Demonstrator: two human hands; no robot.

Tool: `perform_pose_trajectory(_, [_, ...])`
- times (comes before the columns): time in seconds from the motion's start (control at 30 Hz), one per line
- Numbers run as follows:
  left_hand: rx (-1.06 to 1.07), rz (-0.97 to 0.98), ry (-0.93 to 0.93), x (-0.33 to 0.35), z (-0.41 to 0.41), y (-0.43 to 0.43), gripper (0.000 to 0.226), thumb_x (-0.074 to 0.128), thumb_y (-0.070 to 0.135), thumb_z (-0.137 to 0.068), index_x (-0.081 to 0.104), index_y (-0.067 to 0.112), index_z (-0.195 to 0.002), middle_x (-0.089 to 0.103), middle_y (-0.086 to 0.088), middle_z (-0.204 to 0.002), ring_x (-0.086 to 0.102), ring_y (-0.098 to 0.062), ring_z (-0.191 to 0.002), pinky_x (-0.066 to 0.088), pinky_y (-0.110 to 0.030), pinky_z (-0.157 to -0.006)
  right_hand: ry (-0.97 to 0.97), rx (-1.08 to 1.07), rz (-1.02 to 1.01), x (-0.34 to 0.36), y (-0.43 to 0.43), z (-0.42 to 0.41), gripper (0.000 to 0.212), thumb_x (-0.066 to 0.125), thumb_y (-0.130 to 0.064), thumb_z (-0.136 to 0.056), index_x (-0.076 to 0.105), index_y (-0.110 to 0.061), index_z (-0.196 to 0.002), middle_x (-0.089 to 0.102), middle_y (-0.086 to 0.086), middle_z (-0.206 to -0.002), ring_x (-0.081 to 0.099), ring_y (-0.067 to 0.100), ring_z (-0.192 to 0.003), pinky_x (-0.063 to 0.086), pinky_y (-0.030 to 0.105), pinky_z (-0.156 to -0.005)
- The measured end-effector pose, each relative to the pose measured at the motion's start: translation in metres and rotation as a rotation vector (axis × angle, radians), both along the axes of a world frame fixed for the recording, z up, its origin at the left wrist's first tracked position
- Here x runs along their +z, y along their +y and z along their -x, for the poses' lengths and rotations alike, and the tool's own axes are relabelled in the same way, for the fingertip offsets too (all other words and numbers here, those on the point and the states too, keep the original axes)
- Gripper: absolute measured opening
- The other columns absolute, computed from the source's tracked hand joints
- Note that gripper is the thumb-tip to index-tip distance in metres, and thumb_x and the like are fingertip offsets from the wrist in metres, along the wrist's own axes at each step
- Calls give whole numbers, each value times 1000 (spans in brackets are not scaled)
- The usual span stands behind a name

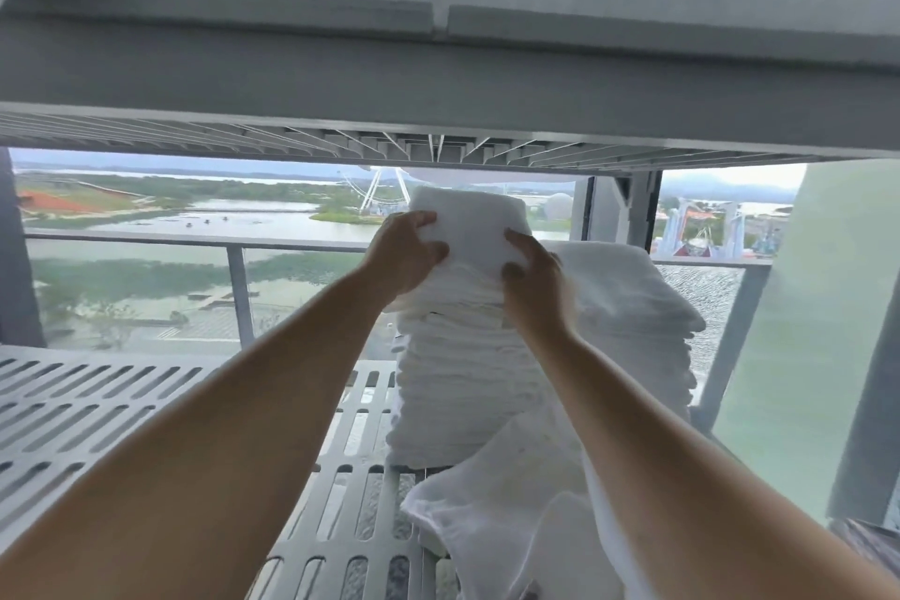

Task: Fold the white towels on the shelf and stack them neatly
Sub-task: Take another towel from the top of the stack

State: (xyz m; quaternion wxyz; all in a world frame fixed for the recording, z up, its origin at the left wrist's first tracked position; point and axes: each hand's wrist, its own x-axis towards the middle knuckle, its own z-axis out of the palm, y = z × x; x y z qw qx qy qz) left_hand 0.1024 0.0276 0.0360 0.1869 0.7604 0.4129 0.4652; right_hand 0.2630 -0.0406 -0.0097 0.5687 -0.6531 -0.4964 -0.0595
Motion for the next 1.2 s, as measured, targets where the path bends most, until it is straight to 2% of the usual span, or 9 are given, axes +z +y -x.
perform_pose_trajectory(0.13, [7,72,83,-2,6,6,56,76,31,-86,60,9,-135,58,-13,-137,57,-29,-121,45,-36,-104,-56,-59,-31,-9,1,1,47,52,-21,-89,60,-35,-134,64,8,-119,62,27,-99,39,27,-76])
perform_pose_trajectory(0.27, [-37,44,99,8,17,11,36,67,45,-90,73,11,-100,66,-11,-115,64,-32,-109,53,-39,-94,-96,-97,6,-3,2,7,47,52,-25,-89,57,-35,-135,61,7,-117,59,27,-105,36,29,-79])
perform_pose_trajectory(0.47, [-59,-131,75,24,17,25,33,56,42,-96,66,25,-122,53,-4,-143,48,-25,-130,41,-37,-103,-182,-125,113,6,1,8,44,55,-33,-91,54,-33,-135,51,8,-122,54,29,-113,44,36,-89])
perform_pose_trajectory(0.53, [-145,-15,113,22,11,32,40,61,42,-94,62,28,-132,53,-3,-143,55,-26,-122,52,-35,-90,-247,-138,156,6,0,9,43,53,-35,-91,56,-30,-134,48,8,-126,50,28,-117,46,39,-93])
perform_pose_trajectory(0.67, [-108,3,393,6,-5,42,72,66,59,-85,47,28,-147,31,-1,-159,33,-25,-143,34,-37,-112,-293,-107,235,9,3,7,45,47,-33,-94,56,-26,-137,53,11,-129,58,32,-110,52,44,-91])
perform_pose_trajectory(0.9, [-139,118,511,-2,-6,50,116,65,86,-58,31,32,-155,11,3,-165,29,-32,-144,37,-43,-108,-282,-99,265,-11,6,5,48,42,-37,-97,49,-26,-143,59,13,-128,56,26,-110,37,31,-76])
perform_pose_trajectory(0.97, [-110,65,478,-5,-5,47,101,64,80,-69,38,29,-152,20,0,-163,33,-29,-143,35,-41,-110,-276,-88,279,-9,6,4,47,41,-36,-97,48,-26,-143,58,13,-128,57,27,-109,39,31,-76])
perform_pose_trajectory(1.07, [39,-206,305,-15,1,39,45,52,55,-95,66,29,-128,54,-4,-144,48,-24,-133,42,-36,-105,-260,-56,301,-6,7,3,47,42,-38,-97,46,-27,-143,55,14,-129,57,30,-111,41,34,-79])
perform_pose_trajectory(1.2, [238,-333,6,-31,8,19,43,36,42,-103,73,20,-102,69,-4,-113,63,-26,-98,48,-32,-76,-195,-1,263,-2,2,-3,47,46,-41,-95,48,-31,-141,51,12,-132,56,31,-114,42,34,-84])
